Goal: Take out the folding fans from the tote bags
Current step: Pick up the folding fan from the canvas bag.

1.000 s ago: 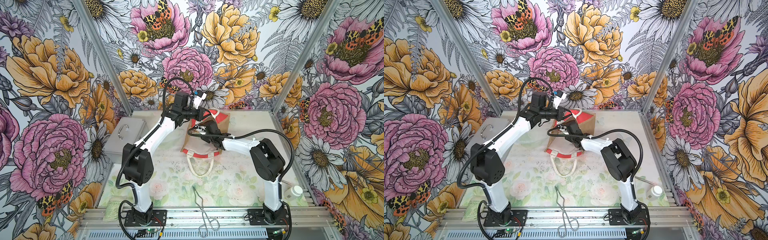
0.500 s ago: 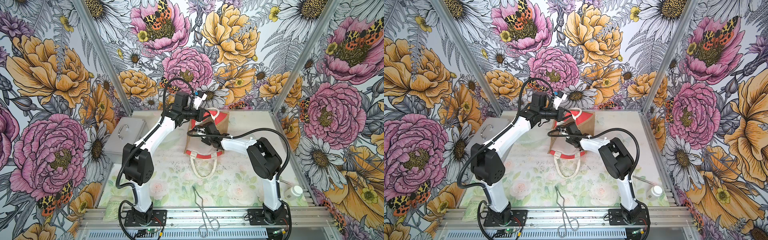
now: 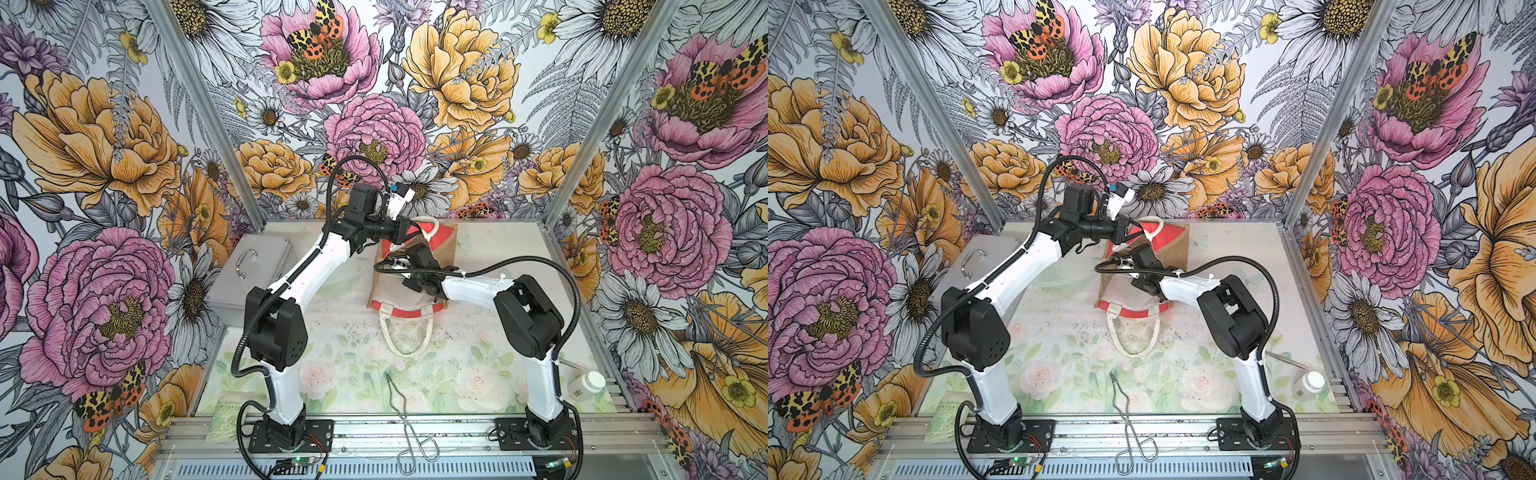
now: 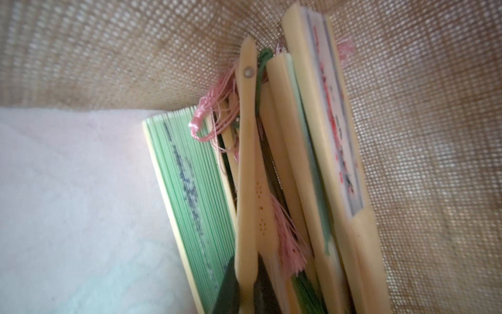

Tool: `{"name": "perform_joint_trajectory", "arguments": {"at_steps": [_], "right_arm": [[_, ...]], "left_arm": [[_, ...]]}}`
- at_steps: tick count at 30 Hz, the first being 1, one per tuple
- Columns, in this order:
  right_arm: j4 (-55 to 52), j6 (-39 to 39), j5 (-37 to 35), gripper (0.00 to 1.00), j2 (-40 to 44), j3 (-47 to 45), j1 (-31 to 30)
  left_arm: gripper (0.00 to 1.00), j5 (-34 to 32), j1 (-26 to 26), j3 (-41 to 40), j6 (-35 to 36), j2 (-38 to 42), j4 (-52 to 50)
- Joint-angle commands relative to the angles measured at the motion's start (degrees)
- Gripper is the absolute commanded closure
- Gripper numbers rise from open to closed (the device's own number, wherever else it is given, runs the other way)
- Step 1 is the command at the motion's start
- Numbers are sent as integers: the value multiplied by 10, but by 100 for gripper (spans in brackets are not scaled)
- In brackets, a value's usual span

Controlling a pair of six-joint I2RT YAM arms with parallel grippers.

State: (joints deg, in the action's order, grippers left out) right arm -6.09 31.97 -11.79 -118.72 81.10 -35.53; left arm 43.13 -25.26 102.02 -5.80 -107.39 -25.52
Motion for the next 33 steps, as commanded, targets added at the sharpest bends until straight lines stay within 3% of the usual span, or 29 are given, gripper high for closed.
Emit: {"name": "perform_joint_trajectory", "arguments": {"at_steps": [1, 15, 23, 33], "right_arm": [[-4, -8, 7, 97, -12, 15, 10], [83, -54, 40, 100, 102, -96, 8], [215, -82, 47, 100, 211, -237, -12], [373, -43, 19, 100, 321, -395, -49]], "left_arm": [[100, 33, -7, 25, 9, 15, 4], [100, -2, 10, 35, -31, -4, 1], [100, -35, 14, 34, -41, -5, 3], [100, -59, 35, 23, -67, 0, 12]]}}
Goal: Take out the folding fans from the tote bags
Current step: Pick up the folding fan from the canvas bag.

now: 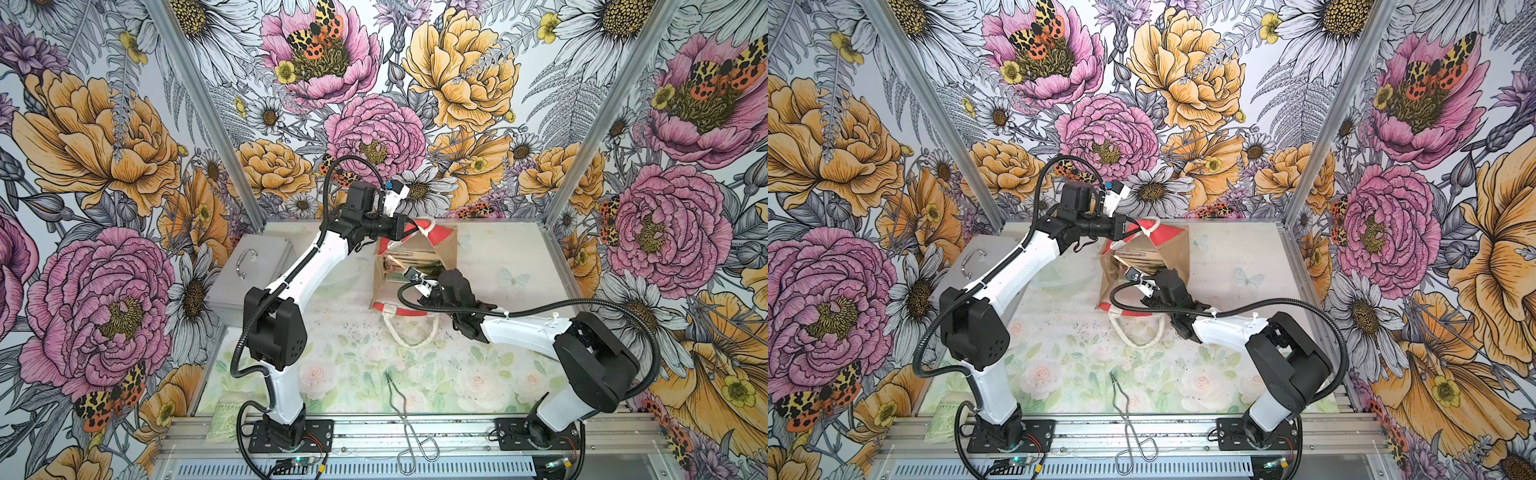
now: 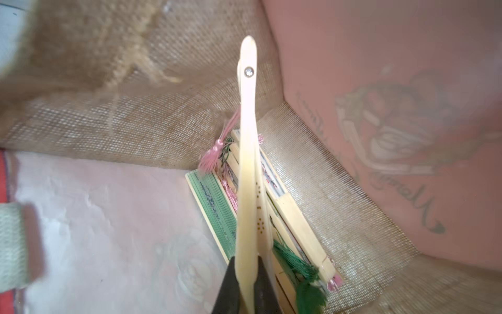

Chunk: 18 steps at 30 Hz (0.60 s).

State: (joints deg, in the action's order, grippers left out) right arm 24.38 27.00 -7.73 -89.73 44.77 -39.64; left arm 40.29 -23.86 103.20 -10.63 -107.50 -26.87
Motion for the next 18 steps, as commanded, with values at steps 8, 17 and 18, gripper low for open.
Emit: {"name": "perform_joint_trajectory", "arguments": {"at_steps": [8, 17, 18], "right_arm": [[143, -22, -8, 100, 90, -79, -25], [210, -73, 18, 100, 113, -93, -25], [220, -85, 26, 100, 117, -93, -25]], "left_arm": [[100, -74, 13, 2, -21, 11, 26], [100, -94, 14, -6, -24, 18, 25], [100, -98, 14, -8, -24, 18, 26]]}}
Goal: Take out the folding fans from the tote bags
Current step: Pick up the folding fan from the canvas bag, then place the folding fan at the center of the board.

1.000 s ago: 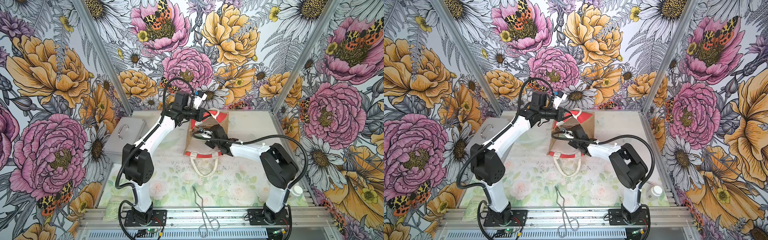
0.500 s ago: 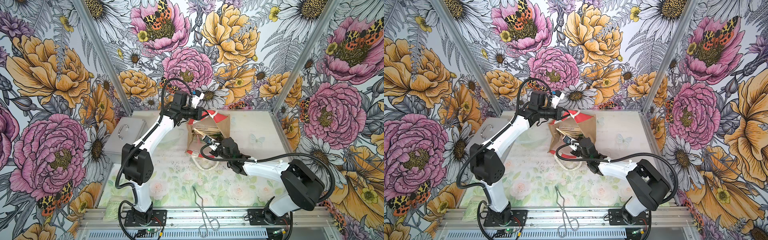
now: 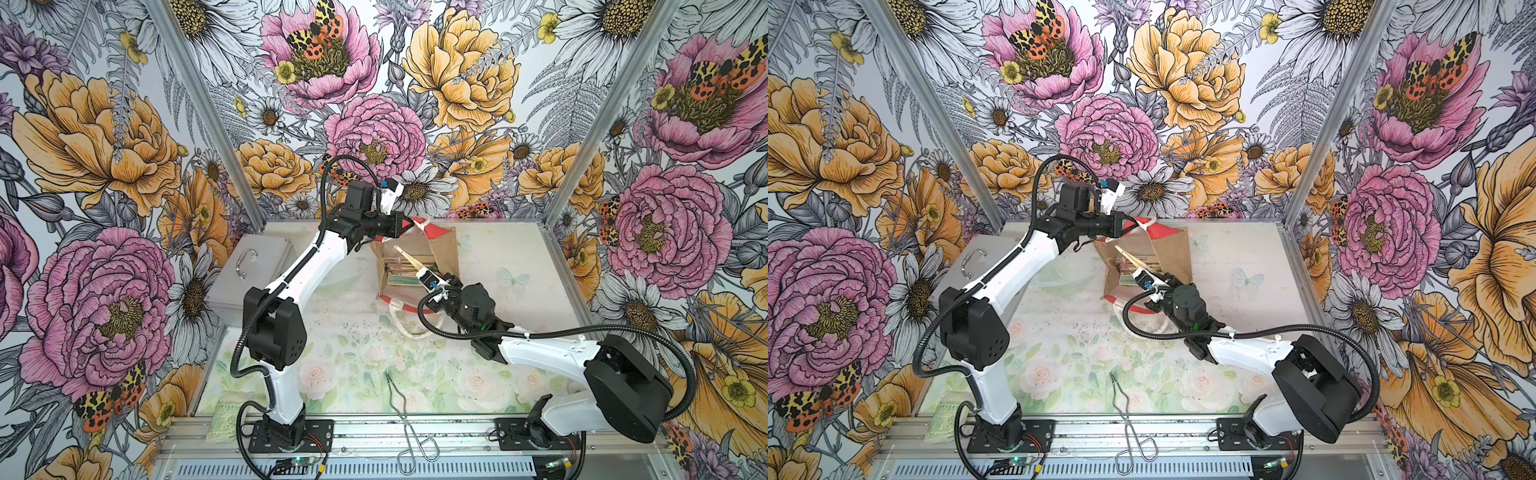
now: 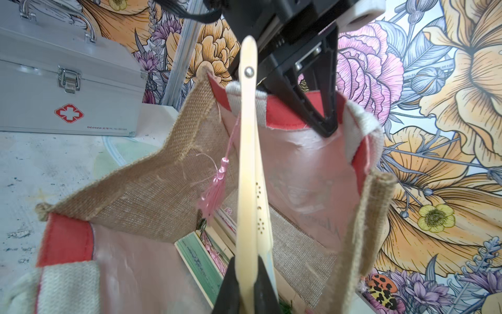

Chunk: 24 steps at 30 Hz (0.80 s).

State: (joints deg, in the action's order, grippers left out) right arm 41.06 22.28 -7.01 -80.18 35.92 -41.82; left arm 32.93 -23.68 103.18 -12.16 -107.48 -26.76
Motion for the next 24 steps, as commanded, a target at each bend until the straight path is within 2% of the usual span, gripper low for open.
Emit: {"name": "perform_joint_trajectory", "arguments": {"at_steps": [1, 10, 15, 20, 24], "right_arm": [[59, -49, 27, 100, 26, -3, -4], [77, -134, 82, 100, 121, -8, -2], [60, -161, 69, 100, 201, -19, 6], [-21, -185, -6, 100, 288, -15, 35], [-159, -223, -96, 100, 339, 14, 88]], "left_arm": [[100, -29, 12, -9, -9, 19, 24], [100, -63, 20, -22, -2, 26, 25], [100, -74, 31, -28, 5, 51, 24], [100, -85, 44, -32, 18, 65, 24], [100, -90, 53, -21, 33, 72, 24]]}}
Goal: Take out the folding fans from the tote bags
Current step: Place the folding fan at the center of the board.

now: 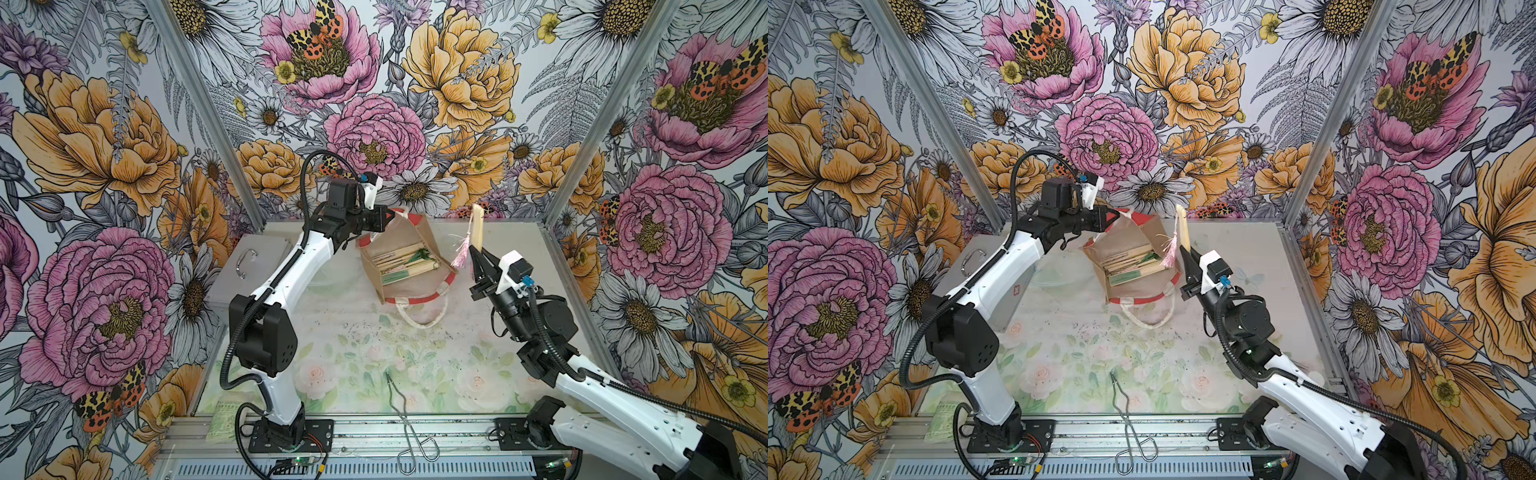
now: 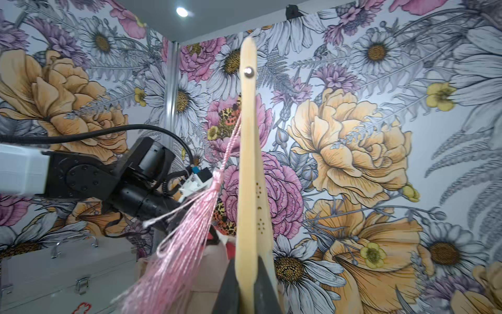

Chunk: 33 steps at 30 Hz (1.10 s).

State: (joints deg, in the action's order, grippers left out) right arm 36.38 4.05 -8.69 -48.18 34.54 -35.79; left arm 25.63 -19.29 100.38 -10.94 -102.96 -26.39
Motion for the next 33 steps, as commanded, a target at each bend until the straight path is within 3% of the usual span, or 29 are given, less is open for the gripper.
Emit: {"name": "perform_joint_trajectory", "arguments": {"at_steps": [1, 7, 12, 21, 28, 33], "right_arm": [[-145, -57, -93, 100, 24, 35, 45], [-317, -155, -116, 100, -9, 90, 153], [-423, -240, -78, 100, -98, 141, 227], [-435, -369, 90, 100, -268, 161, 337], [-435, -379, 172, 100, -396, 205, 373], [-442, -384, 216, 100, -467, 238, 390]], "left_arm": [[100, -14, 12, 13, 22, 27, 21], [100, -5, 11, 52, 45, 11, 21], [100, -1, 9, 84, 93, -7, 21], [100, 17, 5, 101, 119, -44, 21], [100, -94, -34, 92, 174, -55, 32], [100, -119, -42, 137, 161, -85, 33]]}}
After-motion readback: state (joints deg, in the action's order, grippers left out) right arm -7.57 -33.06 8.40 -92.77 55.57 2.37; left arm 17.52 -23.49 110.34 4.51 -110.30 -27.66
